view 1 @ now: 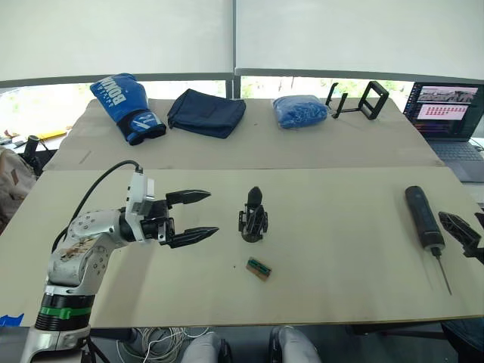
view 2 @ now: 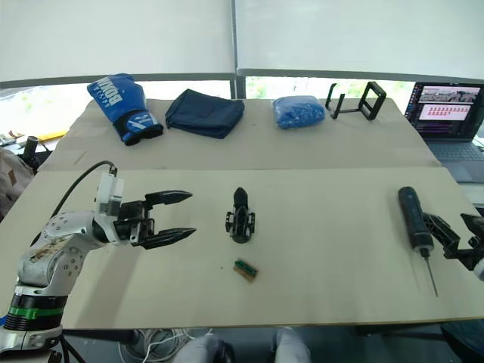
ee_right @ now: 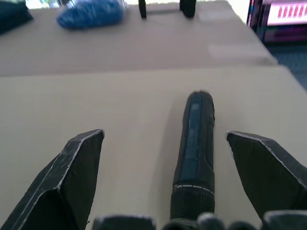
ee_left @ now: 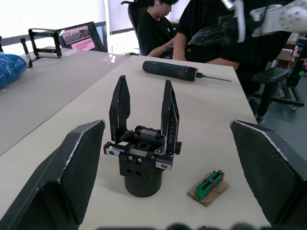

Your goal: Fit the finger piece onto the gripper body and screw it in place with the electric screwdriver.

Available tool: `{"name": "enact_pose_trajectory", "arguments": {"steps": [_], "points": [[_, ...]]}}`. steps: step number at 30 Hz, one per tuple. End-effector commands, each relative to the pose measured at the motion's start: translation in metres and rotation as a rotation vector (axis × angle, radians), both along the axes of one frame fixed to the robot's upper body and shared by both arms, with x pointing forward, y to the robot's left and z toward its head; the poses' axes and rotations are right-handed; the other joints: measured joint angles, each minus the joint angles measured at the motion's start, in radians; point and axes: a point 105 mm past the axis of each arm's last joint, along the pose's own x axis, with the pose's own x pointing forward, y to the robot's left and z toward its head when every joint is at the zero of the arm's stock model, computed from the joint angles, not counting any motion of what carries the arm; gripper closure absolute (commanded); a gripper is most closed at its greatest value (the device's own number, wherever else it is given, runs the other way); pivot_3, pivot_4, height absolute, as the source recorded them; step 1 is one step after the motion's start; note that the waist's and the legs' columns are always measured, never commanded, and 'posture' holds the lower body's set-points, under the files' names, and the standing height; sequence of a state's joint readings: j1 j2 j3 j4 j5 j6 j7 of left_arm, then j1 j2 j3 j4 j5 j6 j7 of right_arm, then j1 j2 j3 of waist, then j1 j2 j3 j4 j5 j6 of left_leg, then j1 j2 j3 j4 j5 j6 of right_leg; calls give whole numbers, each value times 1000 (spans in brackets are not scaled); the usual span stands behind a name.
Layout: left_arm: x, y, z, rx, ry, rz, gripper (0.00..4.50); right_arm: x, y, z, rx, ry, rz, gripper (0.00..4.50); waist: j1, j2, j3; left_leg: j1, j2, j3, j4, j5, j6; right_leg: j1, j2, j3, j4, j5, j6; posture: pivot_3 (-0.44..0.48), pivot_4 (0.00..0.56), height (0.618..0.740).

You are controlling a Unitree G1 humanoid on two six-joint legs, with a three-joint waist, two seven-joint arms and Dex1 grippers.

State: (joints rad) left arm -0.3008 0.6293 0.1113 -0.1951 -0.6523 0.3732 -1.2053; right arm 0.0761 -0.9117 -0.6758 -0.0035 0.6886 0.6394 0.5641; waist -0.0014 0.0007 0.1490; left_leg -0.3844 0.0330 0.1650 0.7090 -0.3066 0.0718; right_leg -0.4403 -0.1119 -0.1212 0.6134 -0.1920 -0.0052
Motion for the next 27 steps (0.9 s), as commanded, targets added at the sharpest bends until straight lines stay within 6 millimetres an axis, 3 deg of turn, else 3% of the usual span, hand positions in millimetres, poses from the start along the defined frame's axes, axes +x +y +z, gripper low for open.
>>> {"name": "enact_pose_trajectory", "arguments": {"steps": [1, 8, 18, 25, 27], "points": [[-6, -8, 13, -15, -48, -23, 82, 10, -12, -11, -31, 186, -29, 0, 3, 0, 0, 0, 0, 1, 0, 0, 0, 0, 0, 0, 0, 0, 0, 0, 150, 740], [-12, -13, 14, -13, -58, -31, 82, 33, -34, -27, -35, 347, -91, 0, 6, 0, 0, 0, -1, 2, 2, 0, 1, 1, 0, -2, -1, -3, 8, 0, 150, 740], [-20, -17, 14, -9, -48, -70, 82, 48, -30, -57, -1, 496, -52, 0, -4, 0, 0, 1, 0, 3, 2, 1, 0, 1, 0, -2, 0, -3, 9, 0, 150, 740], [-25, -16, 11, 10, -41, -103, 0, 51, -32, -47, -8, 478, -40, 2283, -9, 0, 0, 1, 0, 3, 2, 1, -1, 1, 0, -2, 1, -3, 9, 0, 150, 740], [-26, -17, 10, 14, -38, -115, 0, 49, -29, -42, -24, 471, 3, 2542, -9, 0, 0, 1, 0, 3, 2, 2, -1, 1, 0, -2, 1, -3, 9, 0, 150, 740]]}}
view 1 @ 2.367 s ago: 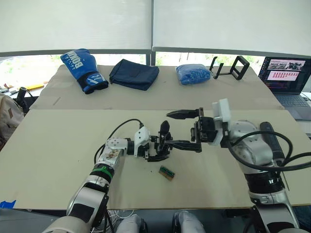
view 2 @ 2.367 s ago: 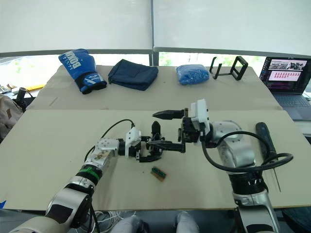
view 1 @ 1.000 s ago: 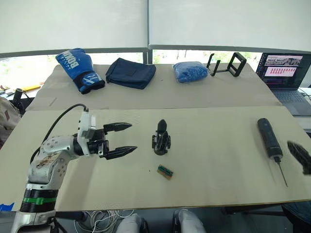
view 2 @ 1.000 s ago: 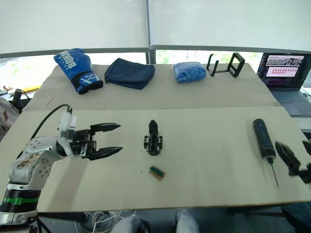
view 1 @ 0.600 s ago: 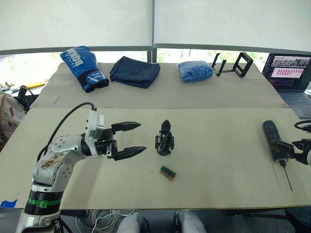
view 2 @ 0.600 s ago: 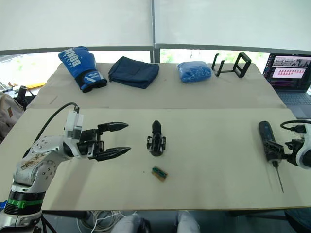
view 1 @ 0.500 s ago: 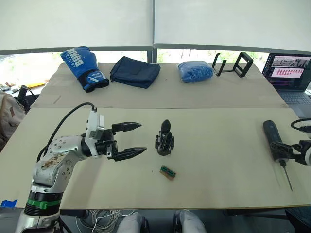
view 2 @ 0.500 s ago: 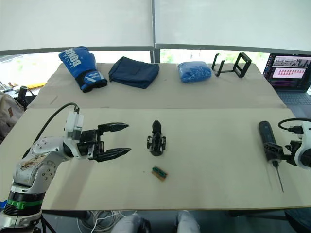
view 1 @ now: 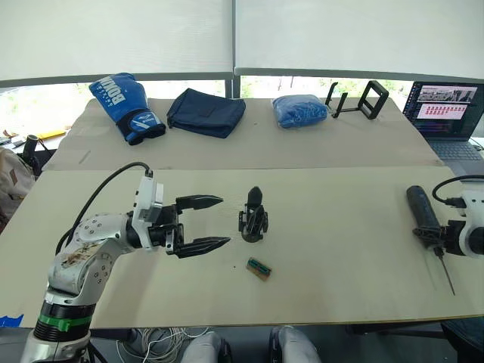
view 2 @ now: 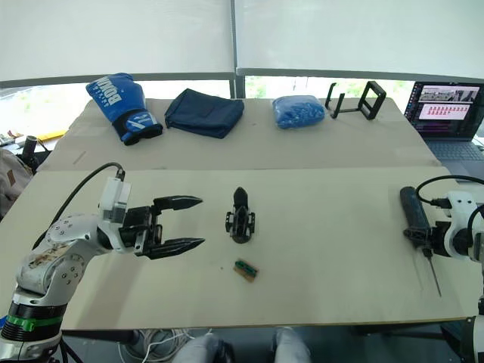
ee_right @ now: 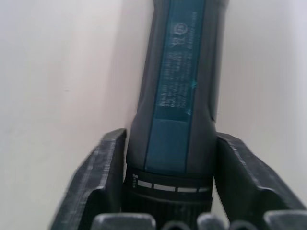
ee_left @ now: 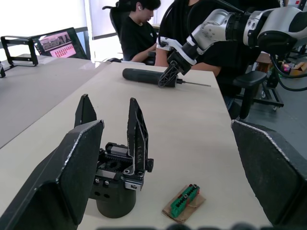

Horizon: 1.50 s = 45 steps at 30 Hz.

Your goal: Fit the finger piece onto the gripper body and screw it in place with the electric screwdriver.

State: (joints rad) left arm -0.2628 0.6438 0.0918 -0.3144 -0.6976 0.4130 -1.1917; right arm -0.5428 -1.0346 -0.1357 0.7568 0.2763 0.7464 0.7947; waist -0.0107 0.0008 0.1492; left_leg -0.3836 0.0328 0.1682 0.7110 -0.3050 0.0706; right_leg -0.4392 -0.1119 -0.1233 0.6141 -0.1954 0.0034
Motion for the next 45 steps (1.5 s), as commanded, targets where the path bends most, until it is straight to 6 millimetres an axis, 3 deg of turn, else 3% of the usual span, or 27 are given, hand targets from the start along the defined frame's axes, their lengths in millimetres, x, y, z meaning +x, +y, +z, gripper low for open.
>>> {"name": "enact_pose_trajectory", "arguments": {"steps": [1, 4, 6, 8, 11, 16, 21, 32, 34, 38, 45], "points": [[-8, -4, 5, 9, -34, -47, 0, 1, 1, 25, -25, -70, 65, 2542, 0, 0, 0, 0, 0, 0, 0, 0, 0, 0, 0, 0, 0, 0, 0, 0, 150, 740], [-9, -4, 3, 9, -32, -54, 0, 4, 22, 57, -30, -149, 189, 2542, -1, 3, 1, 0, 0, 0, 0, 0, 0, 0, 0, 0, 0, 0, 0, 0, 150, 740], [-10, -4, 3, 11, -32, -55, 0, 2, 36, 67, -37, -156, 248, 2542, -3, 7, 2, 0, 0, 0, 0, 0, 0, -1, 0, 1, 1, 0, 0, 0, 150, 740], [-13, -3, -4, 38, -29, -68, 0, -3, 77, 82, -39, -174, 367, 2542, -3, 9, 1, 0, 0, 0, 0, 0, 0, -1, 0, 2, 2, 0, 0, 0, 150, 740], [-20, -3, -18, 105, -50, -93, 0, -21, 141, 74, -67, -120, 553, 2542, -7, 9, 1, 1, 3, 0, -1, 1, -3, -3, 0, 2, 3, 0, -1, 0, 150, 740], [-19, -2, -23, 85, -35, -55, 0, -29, 186, 54, -143, -132, 661, 2542, 15, 6, 3, -2, 5, -3, -1, 1, -5, -4, 1, 1, 2, 1, -3, 0, 150, 740], [-21, 4, -28, 102, -21, -35, 0, -31, 186, 28, -273, -79, 722, 2542, 29, 6, 3, -8, -1, -3, 2, 0, -1, -7, -2, -1, 1, 4, -7, 0, 150, 740], [-17, 19, -36, 108, -40, 73, 0, -41, 187, 15, -212, -43, 776, 2542, 20, 5, 3, -6, 1, -1, 1, 2, -2, -7, 2, 0, 1, 1, -2, 0, 150, 740], [-17, 19, -37, 109, -38, 74, 0, -41, 185, 13, -174, -22, 734, 1484, 20, 5, 3, -6, 1, -1, 1, 2, -2, -7, 2, 0, 1, 2, -2, 0, 150, 740], [-15, 17, -37, 96, -33, 80, 0, -39, 183, 19, -196, -27, 746, 146, 21, 5, 3, -6, 1, -1, 1, 2, -2, -7, 2, 0, 1, 2, -2, 0, 150, 740], [-12, 16, -38, 78, -16, 86, 0, -48, 182, 42, -187, 66, 773, 40, 21, 5, 3, -6, 1, -2, 2, 2, -1, -7, 1, 0, 1, 5, -8, 0, 150, 740]]}}
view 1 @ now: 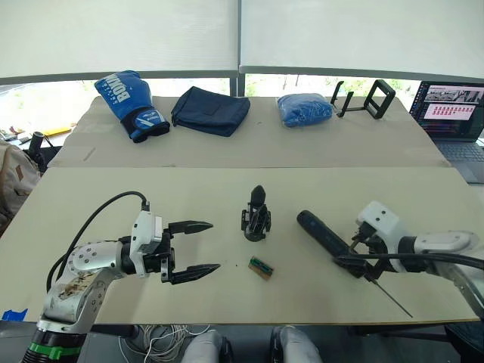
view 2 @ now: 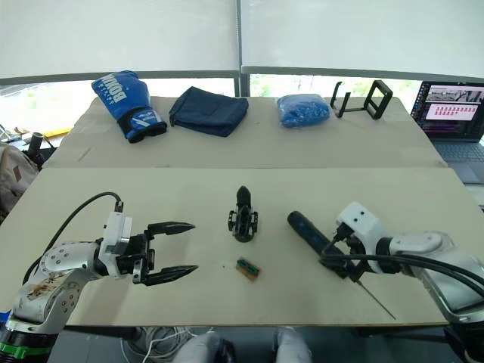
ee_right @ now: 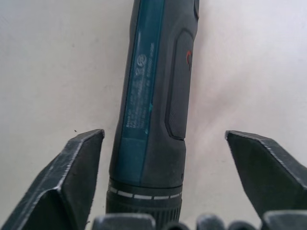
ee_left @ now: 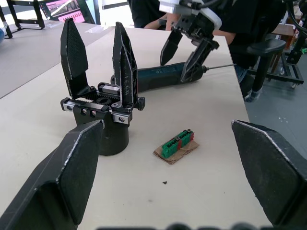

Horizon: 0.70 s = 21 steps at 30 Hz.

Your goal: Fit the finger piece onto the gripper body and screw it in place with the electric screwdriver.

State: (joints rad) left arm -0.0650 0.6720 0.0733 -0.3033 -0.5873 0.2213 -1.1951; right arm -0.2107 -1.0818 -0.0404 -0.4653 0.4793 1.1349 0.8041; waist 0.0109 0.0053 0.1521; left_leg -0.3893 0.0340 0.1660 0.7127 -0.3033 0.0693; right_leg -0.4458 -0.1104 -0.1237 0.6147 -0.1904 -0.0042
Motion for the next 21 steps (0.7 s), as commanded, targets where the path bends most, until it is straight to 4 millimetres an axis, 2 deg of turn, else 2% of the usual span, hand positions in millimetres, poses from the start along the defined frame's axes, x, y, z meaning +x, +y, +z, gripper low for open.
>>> {"name": "enact_pose_trajectory", "arguments": {"steps": [1, 4, 7, 13, 16, 21], "points": [[2, -1, 5, -17, -20, -5, 0, -5, -2, 28, -37, 35, 19, 40, -1, 0, 0, 0, 0, 0, 0, 0, 0, 0, 0, 0, 0, 0, 0, 0, 150, 740], [3, -3, 6, -19, -20, -27, 0, -18, -2, 45, -86, 171, 43, 40, -2, 0, 0, -1, 0, 0, 0, 0, 1, -2, -1, 1, 1, 1, -1, 0, 150, 740], [4, -8, 4, -40, -11, -38, 0, -18, 6, 53, -111, 220, 64, 40, -5, -3, 0, -2, 0, -1, -1, -1, 1, -4, -2, 1, 0, 1, -2, 0, 150, 740], [-4, -14, -5, -28, 14, -69, 0, -10, 4, 51, -230, 261, 77, 40, -16, -3, 0, -7, 0, 1, 0, -1, 1, -10, -4, 2, 1, 1, -3, 0, 150, 740], [-4, -15, -5, -27, 20, -79, 0, -3, 2, 41, -366, 250, 128, 40, -16, -3, 0, -9, 0, 0, 2, 0, 1, -11, -4, 0, 2, 2, -3, 0, 150, 740], [-5, -13, -7, -12, 32, -91, 0, 4, 15, 29, -359, 290, 122, 40, -23, -3, 0, -9, 0, 0, 2, 0, 1, -11, -4, 0, 3, 2, -3, 0, 150, 740]]}}
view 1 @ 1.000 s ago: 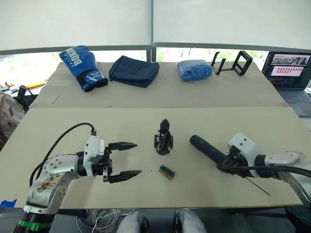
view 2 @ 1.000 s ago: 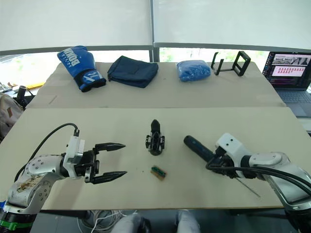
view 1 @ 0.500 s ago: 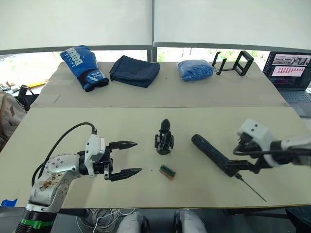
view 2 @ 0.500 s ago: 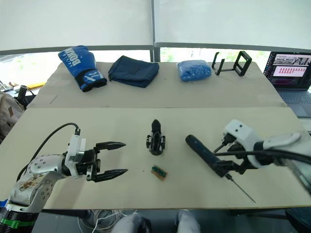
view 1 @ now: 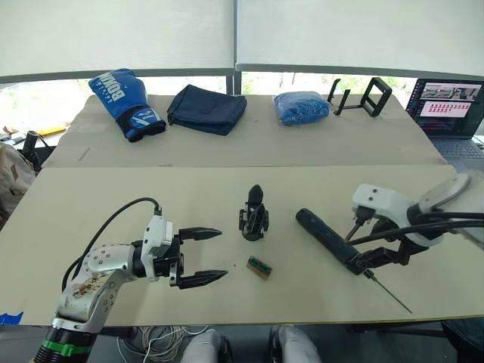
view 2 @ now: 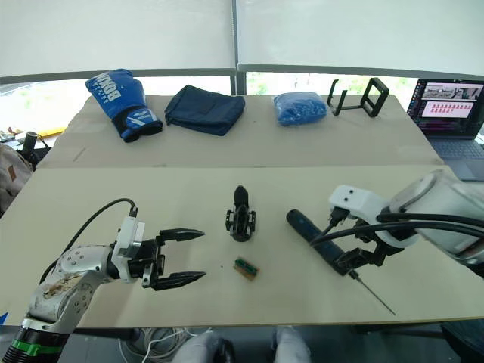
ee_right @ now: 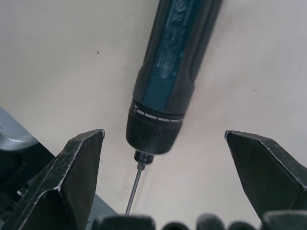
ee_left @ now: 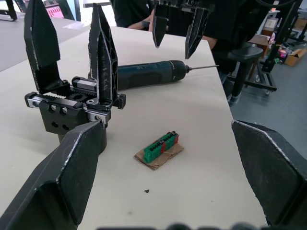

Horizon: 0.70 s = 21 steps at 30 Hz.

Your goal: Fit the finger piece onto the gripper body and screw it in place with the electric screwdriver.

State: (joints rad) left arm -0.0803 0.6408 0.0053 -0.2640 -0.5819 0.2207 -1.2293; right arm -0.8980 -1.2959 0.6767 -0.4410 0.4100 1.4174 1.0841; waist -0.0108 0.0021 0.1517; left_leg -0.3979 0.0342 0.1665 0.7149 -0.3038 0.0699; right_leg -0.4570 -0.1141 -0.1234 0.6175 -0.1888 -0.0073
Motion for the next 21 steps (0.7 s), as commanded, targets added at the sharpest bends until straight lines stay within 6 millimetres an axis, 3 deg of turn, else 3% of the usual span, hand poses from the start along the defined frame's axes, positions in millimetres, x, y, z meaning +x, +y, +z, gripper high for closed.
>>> {"name": "enact_pose_trajectory", "arguments": {"steps": [1, 5, 16, 21], "points": [[-2, -1, 5, 6, -28, -22, 0, 7, 4, 2, -16, -19, -21, 40, -1, 0, 0, 0, 0, 0, 0, 0, 0, 0, 0, 0, 1, 0, 0, 0, 150, 740], [-5, -2, 3, 15, -21, -35, 0, 6, 4, -6, -85, 18, 17, 40, -1, 0, 0, 0, 0, 0, 1, 0, 0, -1, 0, 0, 4, 0, 0, 0, 150, 740], [-8, -6, 2, 12, -27, -24, 0, 11, 19, -21, -39, 93, -18, 40, -2, 0, 0, 1, 0, 1, 3, 0, -1, -1, 0, 0, 7, 0, 0, 0, 150, 740], [-9, -5, 3, 10, -30, -13, 0, 12, 16, -28, -47, 98, -39, 40, -1, 0, 0, 1, 0, 1, 3, 0, -1, -1, 0, 0, 7, 0, 0, 0, 150, 740]]}}
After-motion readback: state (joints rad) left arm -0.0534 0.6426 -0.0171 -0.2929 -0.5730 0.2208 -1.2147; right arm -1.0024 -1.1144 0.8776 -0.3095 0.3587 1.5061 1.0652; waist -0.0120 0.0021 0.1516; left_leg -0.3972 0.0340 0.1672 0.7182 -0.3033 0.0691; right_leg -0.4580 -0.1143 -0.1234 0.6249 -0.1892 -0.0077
